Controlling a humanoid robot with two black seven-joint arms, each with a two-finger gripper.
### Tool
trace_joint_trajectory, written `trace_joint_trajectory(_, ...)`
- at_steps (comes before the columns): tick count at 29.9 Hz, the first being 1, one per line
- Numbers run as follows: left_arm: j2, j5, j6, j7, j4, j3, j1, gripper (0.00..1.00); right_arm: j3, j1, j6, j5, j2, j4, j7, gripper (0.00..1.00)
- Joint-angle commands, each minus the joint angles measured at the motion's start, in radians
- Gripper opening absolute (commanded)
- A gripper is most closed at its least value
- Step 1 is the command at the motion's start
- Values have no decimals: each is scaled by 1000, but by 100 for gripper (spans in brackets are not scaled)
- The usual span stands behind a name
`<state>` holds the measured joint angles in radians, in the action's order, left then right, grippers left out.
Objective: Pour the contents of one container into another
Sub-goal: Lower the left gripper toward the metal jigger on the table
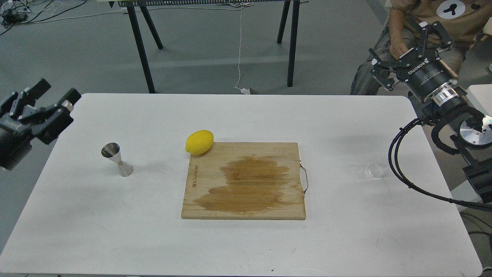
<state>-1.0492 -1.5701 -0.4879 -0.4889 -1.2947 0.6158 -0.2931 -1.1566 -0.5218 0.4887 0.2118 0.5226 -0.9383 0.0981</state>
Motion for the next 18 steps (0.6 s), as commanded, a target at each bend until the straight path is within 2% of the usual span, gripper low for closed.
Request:
trace_joint_trajectory(1, 0, -70, -1, 0, 69, -1, 112, 99, 0, 9, 0, 0, 1, 0, 0, 99)
trace_joint_trajectory(4, 14, -71, -1, 0, 126, -4, 172, 99, 1, 11, 0, 0, -1, 0, 0, 99)
trace_joint_trajectory(6, 69, -76, -1, 0, 138, -2, 192, 99, 5, 11, 0, 0, -1, 0, 0, 99)
trace_joint_trajectory(13, 259, -119, -1, 0, 302, -28, 192, 99, 2, 14, 0, 0, -1, -4, 2, 99)
trace_joint_trajectory(18, 336, -119, -1, 0, 356, -31, 173, 99, 2, 14, 0, 0, 11, -4, 2, 99)
